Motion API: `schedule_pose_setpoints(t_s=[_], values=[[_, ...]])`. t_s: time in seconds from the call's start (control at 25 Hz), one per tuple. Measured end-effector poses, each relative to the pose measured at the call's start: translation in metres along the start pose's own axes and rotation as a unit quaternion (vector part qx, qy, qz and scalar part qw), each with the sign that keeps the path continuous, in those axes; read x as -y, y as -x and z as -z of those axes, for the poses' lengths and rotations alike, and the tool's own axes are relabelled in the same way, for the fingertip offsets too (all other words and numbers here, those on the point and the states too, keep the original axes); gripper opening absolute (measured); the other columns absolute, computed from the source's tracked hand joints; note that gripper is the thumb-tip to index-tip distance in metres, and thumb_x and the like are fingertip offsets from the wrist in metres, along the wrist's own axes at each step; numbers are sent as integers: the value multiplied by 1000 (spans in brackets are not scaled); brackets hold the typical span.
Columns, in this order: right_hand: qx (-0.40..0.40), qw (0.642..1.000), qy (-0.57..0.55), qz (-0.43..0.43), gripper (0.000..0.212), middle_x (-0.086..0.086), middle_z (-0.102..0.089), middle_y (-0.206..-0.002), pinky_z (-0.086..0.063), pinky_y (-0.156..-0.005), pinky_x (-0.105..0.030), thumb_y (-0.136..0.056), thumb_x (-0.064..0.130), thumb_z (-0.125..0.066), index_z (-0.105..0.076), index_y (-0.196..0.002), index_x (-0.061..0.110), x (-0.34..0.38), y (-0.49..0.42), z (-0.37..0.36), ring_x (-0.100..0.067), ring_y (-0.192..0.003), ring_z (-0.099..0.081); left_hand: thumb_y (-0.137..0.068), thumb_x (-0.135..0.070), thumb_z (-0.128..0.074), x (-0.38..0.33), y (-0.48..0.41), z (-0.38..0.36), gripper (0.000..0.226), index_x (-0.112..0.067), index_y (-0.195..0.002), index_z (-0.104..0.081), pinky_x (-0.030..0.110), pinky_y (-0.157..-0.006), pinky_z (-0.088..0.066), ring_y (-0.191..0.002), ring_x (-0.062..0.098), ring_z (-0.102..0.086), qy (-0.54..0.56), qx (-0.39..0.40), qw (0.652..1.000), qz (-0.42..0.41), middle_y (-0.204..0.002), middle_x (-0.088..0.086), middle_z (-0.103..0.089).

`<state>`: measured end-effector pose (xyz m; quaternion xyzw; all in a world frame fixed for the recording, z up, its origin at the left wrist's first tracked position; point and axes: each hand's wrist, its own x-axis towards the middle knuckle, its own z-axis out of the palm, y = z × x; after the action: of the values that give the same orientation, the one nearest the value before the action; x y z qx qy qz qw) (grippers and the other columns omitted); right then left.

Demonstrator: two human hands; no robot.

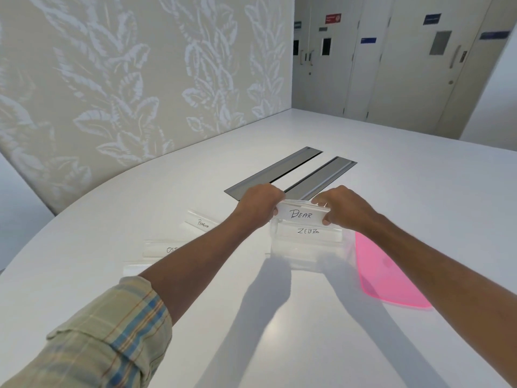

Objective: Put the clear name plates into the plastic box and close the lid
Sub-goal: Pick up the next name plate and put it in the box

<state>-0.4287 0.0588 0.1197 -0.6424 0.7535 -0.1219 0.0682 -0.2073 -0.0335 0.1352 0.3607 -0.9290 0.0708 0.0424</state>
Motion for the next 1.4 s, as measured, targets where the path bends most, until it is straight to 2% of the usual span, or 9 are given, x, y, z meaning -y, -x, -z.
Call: schedule_pose_setpoints(t_s=[0.24, 0.36, 0.52, 0.76, 0.84, 0.96, 1.04, 1.24, 1.4], values=[[45, 998, 32, -4, 51, -6, -74, -109, -44, -71, -30, -67, 3, -85, -76, -116, 17, -31, -12, -13, -24, -93, -61, -87, -1, -61, -18, -27, -26, 22, -12, -104, -70, 39, -77, -55, -100, 34, -70, 4, 9, 1000, -22, -103, 6, -75], [71, 997, 38, -9, 49, -7, -74, -106, -53, -75, -34, -65, 4, -88, -76, -112, 16, -44, -17, -22, -27, -93, -65, -85, -3, -68, -22, -37, -42, 17, -13, -98, -72, 36, -72, -51, -96, 35, -71, 22, 28, 999, -29, -99, 7, -75], [113, 992, 48, -16, 50, -5, -73, -104, -59, -81, -42, -64, 4, -89, -76, -111, 16, -55, -22, -34, -30, -95, -69, -81, -13, -79, -23, -51, -59, 31, -20, -111, -76, 31, -72, -42, -104, 32, -69, 46, 77, 995, -40, -110, 7, -74], [151, 984, 98, 5, 44, 0, -62, -87, -48, -63, -31, -69, 0, -82, -74, -110, 13, -59, -28, -51, -31, -79, -64, -78, -22, -89, -25, -70, -82, 54, -21, -128, -71, 34, -79, -49, -117, 29, -65, 46, 160, 985, -46, -125, 6, -68], [155, 982, 107, 14, 41, -13, -69, -99, -40, -57, -29, -72, -4, -72, -74, -112, 7, -60, -31, -59, -40, -91, -70, -78, -17, -86, -26, -73, -87, 44, -17, -121, -74, 37, -82, -55, -113, 31, -66, 28, 181, 981, -67, -112, 5, -70], [170, 979, 113, 25, 37, -15, -71, -102, -33, -57, -27, -75, -4, -64, -75, -108, 8, -60, -34, -69, -39, -84, -68, -75, -4, -72, -28, -75, -93, 11, -14, -76, -68, 37, -67, -53, -90, 38, -64, 2, 198, 977, -82, -67, -3, -46], [181, 976, 117, 32, 37, -10, -71, -99, -41, -63, -30, -77, -5, -61, -77, -106, 12, -60, -36, -71, -32, -79, -64, -72, -2, -70, -28, -77, -96, 26, -18, -62, -52, 34, -61, -46, -80, 35, -57, -7, 211, 973, -92, -62, -3, -42], [193, 972, 125, 45, 40, -5, -69, -99, -55, -72, -36, -81, -4, -61, -77, -112, 17, -56, -39, -71, -35, -93, -70, -74, -6, -76, -25, -83, -103, 20, -22, -81, -67, 34, -68, -54, -90, 30, -62, 8, 218, 972, -93, -82, -1, -61], [197, 971, 126, 50, 40, 9, -56, -81, -52, -69, -34, -81, -3, -61, -77, -109, 19, -57, -41, -72, -30, -87, -67, -73, -7, -83, -25, -83, -104, 26, -12, -98, -78, 40, -81, -63, -103, 31, -70, 25, 219, 971, -89, -99, 4, -74]])
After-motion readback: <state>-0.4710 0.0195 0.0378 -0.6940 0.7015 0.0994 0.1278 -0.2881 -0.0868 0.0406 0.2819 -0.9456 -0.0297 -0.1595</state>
